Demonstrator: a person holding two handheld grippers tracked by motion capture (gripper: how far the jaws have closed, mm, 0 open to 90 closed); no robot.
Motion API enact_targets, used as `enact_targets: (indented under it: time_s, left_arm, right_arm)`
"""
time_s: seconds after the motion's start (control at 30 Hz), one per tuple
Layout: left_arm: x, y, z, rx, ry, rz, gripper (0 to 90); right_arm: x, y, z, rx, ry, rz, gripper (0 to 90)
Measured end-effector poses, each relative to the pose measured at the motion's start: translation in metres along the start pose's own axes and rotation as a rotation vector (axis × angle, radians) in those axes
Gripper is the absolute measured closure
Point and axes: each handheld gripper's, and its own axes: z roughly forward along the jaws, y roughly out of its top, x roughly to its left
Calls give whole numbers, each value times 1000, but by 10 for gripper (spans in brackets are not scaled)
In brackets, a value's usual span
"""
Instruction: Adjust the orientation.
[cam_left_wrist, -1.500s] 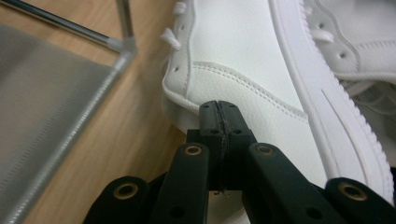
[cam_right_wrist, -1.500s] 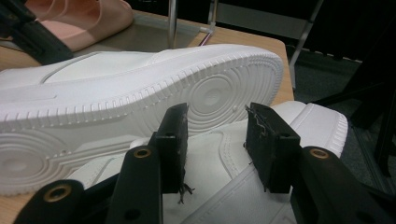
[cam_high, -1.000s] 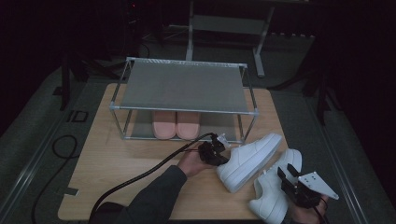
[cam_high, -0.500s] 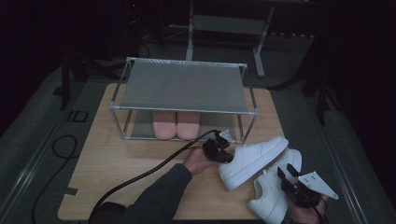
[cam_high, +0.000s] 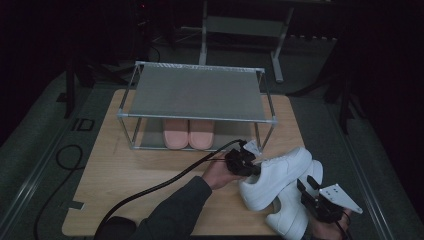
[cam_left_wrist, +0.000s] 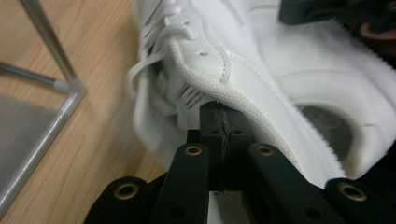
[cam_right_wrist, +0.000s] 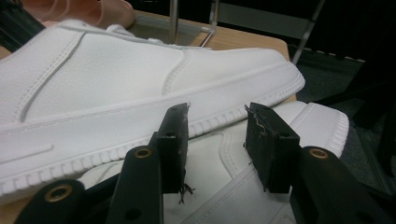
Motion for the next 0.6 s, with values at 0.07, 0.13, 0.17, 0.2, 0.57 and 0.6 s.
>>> enact_targets:
  time_s: [0.07,0.13,0.17,0.2,0.57,0.6]
  left_arm:
    - [-4,3,-4,-14,-4,11,896]
    - [-8,4,-7,-19,-8,24,897]
    - [-8,4,-7,-19,-8,24,897]
    - [-11,5,-9,-15,-3,32,897]
    - [-2,3,-4,-10,-11,-2,895]
    - [1,0,1,8,-12,-14,894]
  right_arm:
    - [2,0,1,4,1,-8,585]
    - [3,0,1,6,3,-11,585]
    - [3,0,1,6,3,-11,585]
    - [2,0,1,5,4,-6,592]
    - [2,0,0,6,5,-7,592]
    - [1,0,0,6,7,-7,592]
